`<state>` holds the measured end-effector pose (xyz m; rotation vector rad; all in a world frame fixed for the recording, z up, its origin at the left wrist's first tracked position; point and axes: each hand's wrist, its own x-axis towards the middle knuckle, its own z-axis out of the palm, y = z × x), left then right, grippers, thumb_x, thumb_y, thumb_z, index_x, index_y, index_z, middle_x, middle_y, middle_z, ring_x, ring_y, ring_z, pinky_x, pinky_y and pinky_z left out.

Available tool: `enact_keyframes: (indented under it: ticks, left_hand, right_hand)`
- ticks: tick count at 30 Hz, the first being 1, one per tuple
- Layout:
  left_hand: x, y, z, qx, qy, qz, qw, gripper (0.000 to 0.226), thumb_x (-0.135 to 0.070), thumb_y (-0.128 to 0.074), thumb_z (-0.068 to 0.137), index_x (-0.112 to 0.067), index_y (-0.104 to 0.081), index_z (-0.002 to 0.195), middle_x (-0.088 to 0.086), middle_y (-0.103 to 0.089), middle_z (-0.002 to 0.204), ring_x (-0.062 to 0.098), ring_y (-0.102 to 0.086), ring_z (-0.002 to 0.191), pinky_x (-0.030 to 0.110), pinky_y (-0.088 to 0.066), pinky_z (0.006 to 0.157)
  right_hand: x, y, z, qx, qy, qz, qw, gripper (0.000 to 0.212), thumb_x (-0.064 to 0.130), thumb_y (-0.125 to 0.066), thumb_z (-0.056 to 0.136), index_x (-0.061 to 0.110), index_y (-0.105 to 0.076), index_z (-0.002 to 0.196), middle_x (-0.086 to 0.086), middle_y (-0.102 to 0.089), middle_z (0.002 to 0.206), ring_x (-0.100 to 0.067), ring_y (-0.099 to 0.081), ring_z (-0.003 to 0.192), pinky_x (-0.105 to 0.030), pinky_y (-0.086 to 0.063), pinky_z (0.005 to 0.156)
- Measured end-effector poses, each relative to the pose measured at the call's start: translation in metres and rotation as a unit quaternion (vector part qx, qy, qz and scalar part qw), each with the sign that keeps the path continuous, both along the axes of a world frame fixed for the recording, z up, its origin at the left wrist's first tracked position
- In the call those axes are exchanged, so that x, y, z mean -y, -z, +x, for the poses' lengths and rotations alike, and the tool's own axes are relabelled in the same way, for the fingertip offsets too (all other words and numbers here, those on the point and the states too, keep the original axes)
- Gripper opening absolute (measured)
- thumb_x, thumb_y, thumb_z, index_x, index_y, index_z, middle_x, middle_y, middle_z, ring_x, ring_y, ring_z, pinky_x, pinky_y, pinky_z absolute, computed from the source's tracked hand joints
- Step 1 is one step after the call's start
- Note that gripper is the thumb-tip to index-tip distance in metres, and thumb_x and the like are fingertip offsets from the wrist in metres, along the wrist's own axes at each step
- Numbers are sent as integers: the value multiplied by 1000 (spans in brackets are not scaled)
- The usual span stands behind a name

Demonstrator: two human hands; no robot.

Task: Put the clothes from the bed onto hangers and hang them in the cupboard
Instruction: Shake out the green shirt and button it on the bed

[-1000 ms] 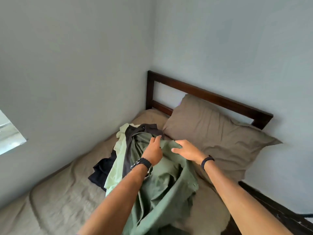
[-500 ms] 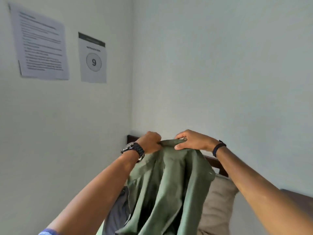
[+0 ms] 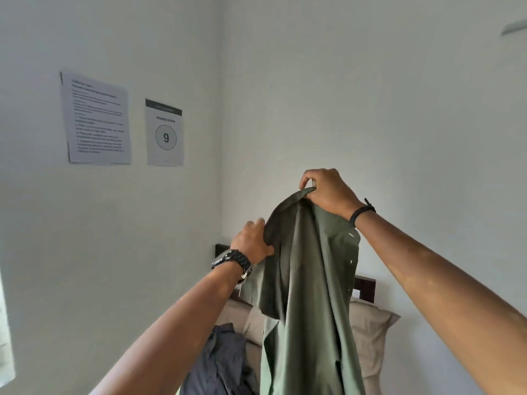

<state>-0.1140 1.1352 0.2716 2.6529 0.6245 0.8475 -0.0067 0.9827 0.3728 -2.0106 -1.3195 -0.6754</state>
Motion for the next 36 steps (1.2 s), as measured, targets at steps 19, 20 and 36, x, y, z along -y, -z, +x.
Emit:
enact_keyframes:
  ticks: [19, 20, 36]
  left_hand:
    - [-17, -82, -20, 84, 129, -115, 981, 7, -15, -68, 87, -9, -66, 90, 5, -65, 83, 18, -58, 78, 25, -45, 72]
    - [-18, -86, -25, 70, 161, -154, 972, 6, -16, -69, 86, -11, -66, 85, 3, -67, 75, 14, -60, 68, 21, -48, 65]
    - [-19, -128, -35, 212, 357, -443, 794, 25, -1, -50, 92, -17, -46, 74, -2, -58, 61, 8, -56, 54, 16, -48, 50]
  right_hand:
    - [69, -48, 38, -115, -38, -125, 985, 22, 12, -79, 74, 17, -59, 72, 3, -59, 75, -13, -52, 73, -22, -40, 65]
    - [74, -50, 40, -167, -66, -140, 974, 18, 12, -79, 75, 15, -61, 74, 1, -61, 75, -14, -55, 70, -22, -44, 63]
    - [70, -52, 58, -371, -218, -155, 889, 20, 30, -64, 82, 10, -59, 81, 3, -67, 77, -7, -61, 65, -18, -51, 60]
